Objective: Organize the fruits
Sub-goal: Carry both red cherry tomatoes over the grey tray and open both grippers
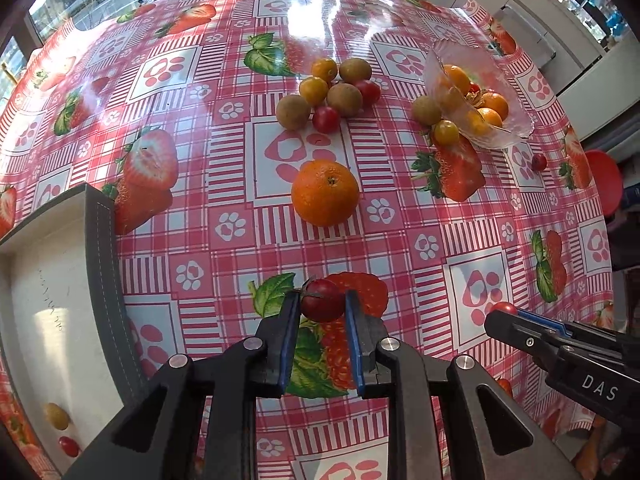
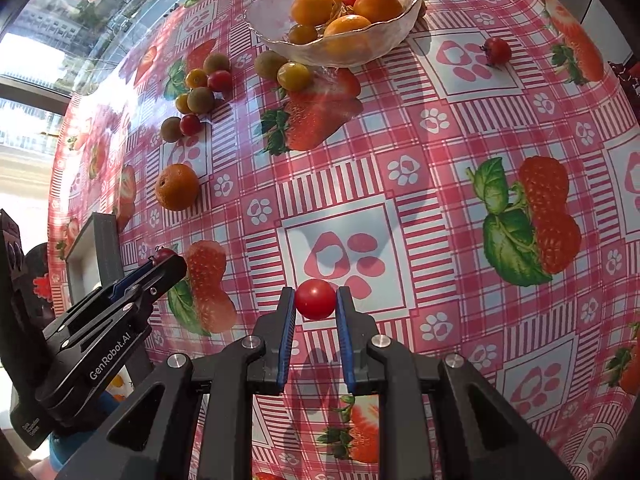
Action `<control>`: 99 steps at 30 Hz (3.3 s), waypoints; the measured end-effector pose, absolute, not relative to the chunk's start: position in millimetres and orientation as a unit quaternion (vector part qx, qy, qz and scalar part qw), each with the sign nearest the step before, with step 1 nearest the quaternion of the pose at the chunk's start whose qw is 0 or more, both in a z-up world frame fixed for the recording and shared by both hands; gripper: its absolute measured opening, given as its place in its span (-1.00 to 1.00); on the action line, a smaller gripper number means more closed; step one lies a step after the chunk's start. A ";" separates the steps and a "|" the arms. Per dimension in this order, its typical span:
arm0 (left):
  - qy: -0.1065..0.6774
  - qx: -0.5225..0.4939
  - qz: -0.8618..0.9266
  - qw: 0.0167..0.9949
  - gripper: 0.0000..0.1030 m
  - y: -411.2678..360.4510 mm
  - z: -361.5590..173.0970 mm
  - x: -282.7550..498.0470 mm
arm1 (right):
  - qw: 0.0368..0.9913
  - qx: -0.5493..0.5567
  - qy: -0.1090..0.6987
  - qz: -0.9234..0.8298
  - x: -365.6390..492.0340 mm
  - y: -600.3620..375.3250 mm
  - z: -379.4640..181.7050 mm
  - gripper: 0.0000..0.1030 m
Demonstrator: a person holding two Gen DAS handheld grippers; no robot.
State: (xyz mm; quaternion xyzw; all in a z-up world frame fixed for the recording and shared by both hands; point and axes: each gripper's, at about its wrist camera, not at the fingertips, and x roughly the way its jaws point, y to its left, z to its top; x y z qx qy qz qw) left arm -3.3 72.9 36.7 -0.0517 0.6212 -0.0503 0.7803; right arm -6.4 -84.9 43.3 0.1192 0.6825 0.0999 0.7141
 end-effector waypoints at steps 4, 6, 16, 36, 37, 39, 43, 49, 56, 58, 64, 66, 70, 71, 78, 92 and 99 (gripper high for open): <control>0.617 -0.056 -0.052 0.783 -0.54 80.3 47.7 -5.4 | 0.715 0.114 0.682 0.103 -9.2 -80.6 49.0 -0.58; 0.614 -0.059 -0.051 0.786 -0.54 85.9 50.5 -8.6 | 0.716 0.110 0.681 0.106 -11.0 -75.6 52.2 -0.58; 0.600 -0.070 -0.040 0.796 -0.54 120.9 69.2 -29.9 | 0.719 0.085 0.677 0.127 -18.3 -35.5 67.9 -0.58; 0.584 -0.102 0.029 0.805 -0.54 232.2 81.7 -75.4 | 0.706 0.012 0.676 0.209 -34.7 81.8 87.1 -0.58; 0.584 -0.104 0.033 0.805 -0.54 237.6 81.1 -78.2 | 0.705 0.008 0.676 0.213 -35.9 87.8 87.3 -0.58; 0.584 -0.106 0.040 0.804 -0.54 248.0 80.1 -82.8 | 0.702 0.000 0.677 0.222 -39.0 98.5 88.0 -0.58; 0.585 -0.111 0.054 0.802 -0.54 267.9 77.4 -90.9 | 0.695 -0.016 0.678 0.238 -45.7 121.8 87.6 -0.58; 0.586 -0.119 0.071 0.798 -0.54 292.1 73.0 -96.8 | 0.686 -0.036 0.678 0.262 -51.8 152.8 86.3 -0.58; 0.590 -0.119 0.081 0.794 -0.54 308.5 64.0 -91.9 | 0.676 -0.053 0.680 0.279 -52.2 182.3 78.1 -0.58; 0.591 -0.119 0.081 0.794 -0.54 311.3 61.6 -89.6 | 0.674 -0.056 0.681 0.281 -50.5 188.2 75.1 -0.58; 0.595 -0.113 0.081 0.792 -0.54 317.7 53.9 -79.5 | 0.670 -0.066 0.683 0.283 -44.3 200.1 67.7 -0.58; 0.598 -0.110 0.083 0.790 -0.54 319.2 50.9 -75.7 | 0.670 -0.071 0.683 0.284 -41.4 203.1 65.2 -0.58; 0.606 -0.104 0.089 0.783 -0.54 321.8 42.8 -67.7 | 0.669 -0.076 0.683 0.282 -36.3 209.3 58.6 -0.58; 0.608 -0.103 0.091 0.782 -0.54 322.0 41.2 -66.1 | 0.669 -0.077 0.684 0.282 -35.1 210.7 56.6 -0.58; 0.623 -0.084 0.102 0.771 -0.54 321.1 27.0 -58.4 | 0.665 -0.084 0.688 0.278 -28.1 219.0 41.5 -0.57; 0.634 -0.062 0.130 0.760 0.12 318.3 13.1 -55.3 | 0.659 -0.107 0.690 0.280 -28.2 237.1 21.6 -0.36; 0.638 -0.070 0.127 0.757 0.13 321.6 16.5 -60.5 | 0.660 -0.095 0.679 0.307 -31.9 234.6 43.3 0.38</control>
